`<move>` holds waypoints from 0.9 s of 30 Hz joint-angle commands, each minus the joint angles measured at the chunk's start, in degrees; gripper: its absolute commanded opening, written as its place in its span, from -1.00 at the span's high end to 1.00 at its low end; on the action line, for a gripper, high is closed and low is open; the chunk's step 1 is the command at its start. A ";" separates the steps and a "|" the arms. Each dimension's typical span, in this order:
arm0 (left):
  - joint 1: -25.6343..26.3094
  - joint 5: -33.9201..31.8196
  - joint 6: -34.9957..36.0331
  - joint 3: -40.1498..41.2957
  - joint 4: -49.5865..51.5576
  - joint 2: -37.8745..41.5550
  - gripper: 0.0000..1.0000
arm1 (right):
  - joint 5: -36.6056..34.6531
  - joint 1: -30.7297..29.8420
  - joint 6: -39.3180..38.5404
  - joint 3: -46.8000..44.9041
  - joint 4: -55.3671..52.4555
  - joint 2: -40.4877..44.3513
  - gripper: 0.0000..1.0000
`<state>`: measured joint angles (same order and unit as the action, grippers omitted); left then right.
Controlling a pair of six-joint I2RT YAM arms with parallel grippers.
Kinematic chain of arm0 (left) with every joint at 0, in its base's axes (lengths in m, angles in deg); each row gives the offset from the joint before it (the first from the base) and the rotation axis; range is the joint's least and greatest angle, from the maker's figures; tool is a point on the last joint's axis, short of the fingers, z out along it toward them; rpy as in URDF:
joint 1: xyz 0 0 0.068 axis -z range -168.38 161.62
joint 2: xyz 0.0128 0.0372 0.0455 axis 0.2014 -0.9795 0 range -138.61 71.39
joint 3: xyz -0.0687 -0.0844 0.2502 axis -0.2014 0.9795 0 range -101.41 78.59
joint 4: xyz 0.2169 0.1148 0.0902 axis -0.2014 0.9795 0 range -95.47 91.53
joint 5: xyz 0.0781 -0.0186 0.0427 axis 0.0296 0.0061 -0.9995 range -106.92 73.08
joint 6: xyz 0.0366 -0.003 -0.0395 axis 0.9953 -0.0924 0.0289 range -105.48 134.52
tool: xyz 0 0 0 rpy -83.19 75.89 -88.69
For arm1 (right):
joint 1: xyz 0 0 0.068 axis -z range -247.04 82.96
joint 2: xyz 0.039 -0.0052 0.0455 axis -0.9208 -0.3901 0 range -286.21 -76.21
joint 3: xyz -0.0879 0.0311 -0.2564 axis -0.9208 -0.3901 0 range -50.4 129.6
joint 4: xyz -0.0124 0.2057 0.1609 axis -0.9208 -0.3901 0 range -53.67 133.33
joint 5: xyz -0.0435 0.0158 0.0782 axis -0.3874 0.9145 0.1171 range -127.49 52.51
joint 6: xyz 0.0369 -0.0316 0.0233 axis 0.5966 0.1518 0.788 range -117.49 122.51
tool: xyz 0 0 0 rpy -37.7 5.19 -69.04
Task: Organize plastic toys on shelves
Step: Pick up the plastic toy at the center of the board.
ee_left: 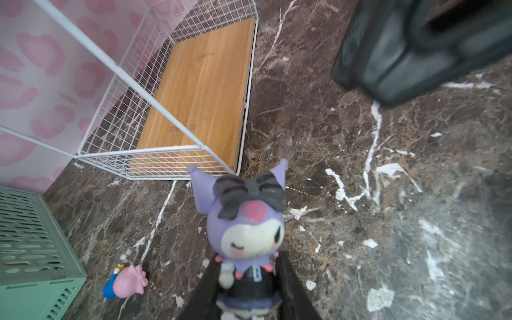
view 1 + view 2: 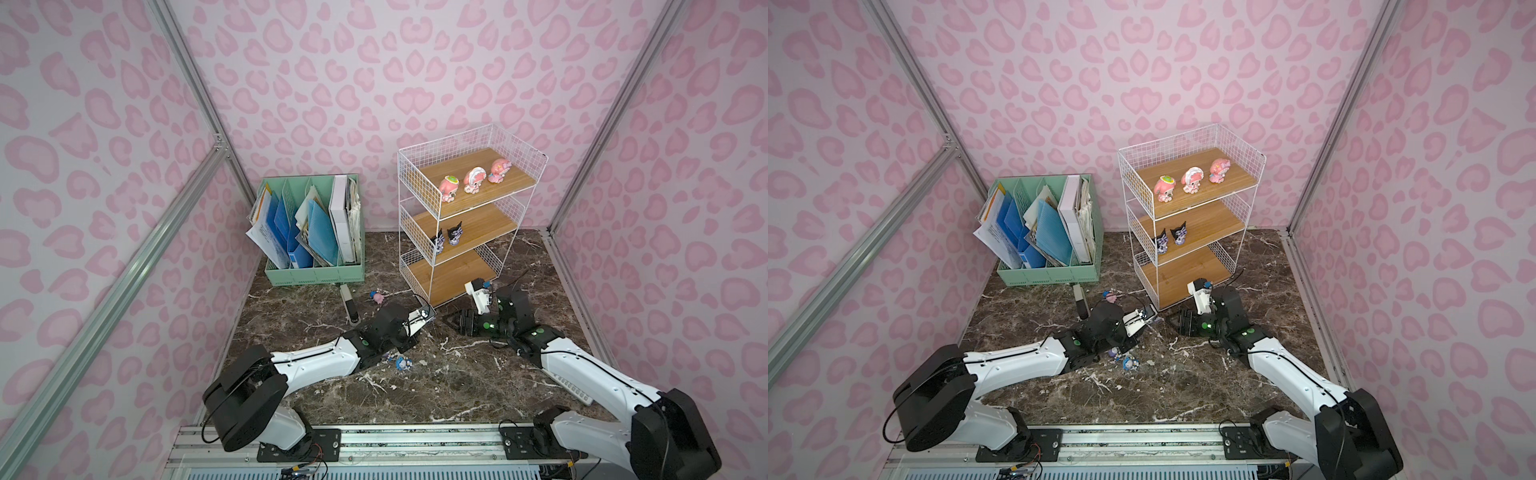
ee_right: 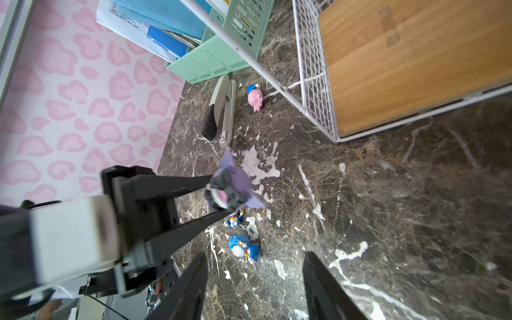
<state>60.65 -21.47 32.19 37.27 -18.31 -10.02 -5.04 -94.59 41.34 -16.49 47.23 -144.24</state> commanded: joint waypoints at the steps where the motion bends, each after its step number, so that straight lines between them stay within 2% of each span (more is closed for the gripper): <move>1: 0.09 2.66 -1.47 0.57 -0.98 2.85 0.48 | 3.82 -0.41 2.64 -0.29 9.26 -1.71 0.00; 12: 0.04 4.66 -3.04 0.71 -0.96 5.64 0.48 | 3.36 -2.88 -1.17 1.17 12.93 -1.92 0.11; 20: 0.01 5.68 -4.41 1.81 -1.92 7.45 0.49 | 3.33 -3.12 -2.45 -0.39 15.48 -1.49 0.43; 27: 0.01 8.16 -5.80 1.69 -2.70 8.10 0.49 | 4.18 -3.24 -2.71 -1.20 17.22 -1.58 0.47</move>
<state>60.68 -16.16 27.56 39.02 -18.31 -2.28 -1.87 -97.65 39.49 -17.32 61.51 -145.83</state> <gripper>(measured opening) 0.287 0.266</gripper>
